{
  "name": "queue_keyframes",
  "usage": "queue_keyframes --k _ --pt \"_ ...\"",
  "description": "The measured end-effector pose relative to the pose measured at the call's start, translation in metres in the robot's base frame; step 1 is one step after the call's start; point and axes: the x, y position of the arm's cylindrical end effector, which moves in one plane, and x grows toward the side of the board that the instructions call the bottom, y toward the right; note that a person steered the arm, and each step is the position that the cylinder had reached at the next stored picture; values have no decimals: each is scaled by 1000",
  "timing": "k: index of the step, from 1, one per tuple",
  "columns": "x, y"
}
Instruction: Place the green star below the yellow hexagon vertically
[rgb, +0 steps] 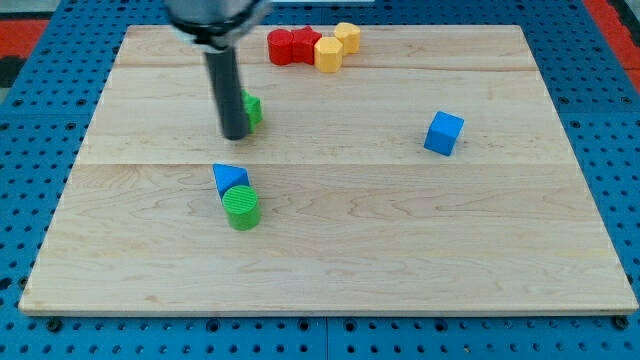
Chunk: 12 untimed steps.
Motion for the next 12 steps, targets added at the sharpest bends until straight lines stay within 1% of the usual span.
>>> queue_keyframes --k 1,2,3,4,5,6,8,9,10,11,12 --pt "-25 18" --pt "-35 -61" --pt "-51 -26" --pt "-45 30" --pt "-37 36" --pt "-38 15" --pt "-43 19" --pt "-94 58" --pt "-95 78" --pt "-33 66" --pt "-68 95"
